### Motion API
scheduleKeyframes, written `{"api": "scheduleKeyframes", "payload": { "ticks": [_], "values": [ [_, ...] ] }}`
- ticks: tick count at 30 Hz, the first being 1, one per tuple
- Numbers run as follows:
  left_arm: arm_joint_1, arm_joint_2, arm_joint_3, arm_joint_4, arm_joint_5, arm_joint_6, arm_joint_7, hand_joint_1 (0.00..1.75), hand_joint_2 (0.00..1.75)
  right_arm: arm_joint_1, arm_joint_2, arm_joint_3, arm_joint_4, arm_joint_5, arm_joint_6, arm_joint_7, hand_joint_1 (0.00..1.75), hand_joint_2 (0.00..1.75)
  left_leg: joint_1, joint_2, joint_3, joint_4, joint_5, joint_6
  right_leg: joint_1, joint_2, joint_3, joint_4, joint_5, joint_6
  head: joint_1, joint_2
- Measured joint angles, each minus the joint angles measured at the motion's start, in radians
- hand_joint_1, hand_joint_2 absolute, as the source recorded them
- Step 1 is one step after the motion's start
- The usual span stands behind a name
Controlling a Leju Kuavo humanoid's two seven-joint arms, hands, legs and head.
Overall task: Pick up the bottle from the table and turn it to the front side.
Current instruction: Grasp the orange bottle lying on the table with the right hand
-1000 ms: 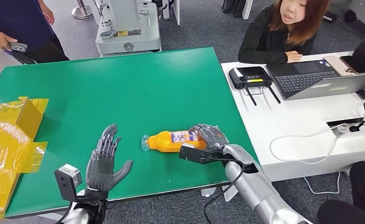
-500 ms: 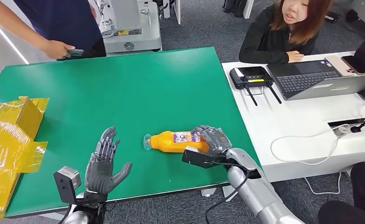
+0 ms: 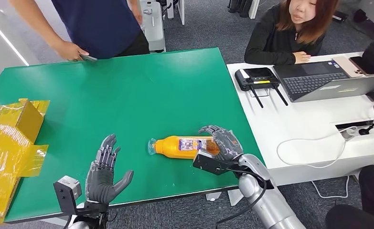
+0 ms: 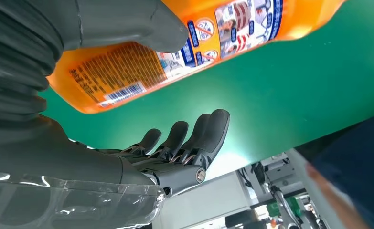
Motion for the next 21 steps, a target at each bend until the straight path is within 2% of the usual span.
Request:
{"api": "scheduleKeyframes", "payload": {
  "ticks": [2,3,6,7,21],
  "values": [
    [0.002,0.002,0.000,-0.004,0.000,0.001,0.000,0.00,1.75,0.001,0.000,0.000,-0.007,0.000,0.000,0.001,1.75,1.75,0.000,0.000,0.000,0.000,0.000,0.000,0.000,0.000,0.000,0.000,0.000,0.000,0.000,0.000],
    [0.004,0.002,0.000,-0.007,0.000,0.002,0.000,0.00,1.75,0.002,0.000,0.000,-0.011,0.000,0.000,0.003,1.63,1.75,0.000,0.000,0.000,0.000,0.000,0.000,0.000,0.000,0.000,0.000,0.000,0.000,0.000,0.000],
    [0.012,0.003,0.000,-0.018,0.001,0.004,0.000,0.00,1.75,0.007,0.000,-0.001,-0.025,0.000,0.001,0.013,0.33,1.75,0.000,0.000,0.000,0.000,0.000,0.000,0.000,0.000,0.000,0.000,0.000,0.000,0.000,0.000],
    [0.015,0.003,0.000,-0.022,0.001,0.005,0.000,0.00,1.75,0.009,0.000,-0.001,-0.029,0.000,0.002,0.016,0.01,1.75,0.000,0.000,0.000,0.000,0.000,0.000,0.000,0.000,0.000,0.000,0.000,0.000,0.000,0.000],
    [0.034,0.005,0.000,-0.046,-0.001,0.000,0.016,0.00,1.75,-0.002,0.000,0.013,0.008,0.073,0.071,0.092,0.00,1.75,0.000,0.000,0.000,0.000,0.000,0.000,0.000,0.000,0.000,0.000,0.000,0.000,0.000,0.000]
  ]
}}
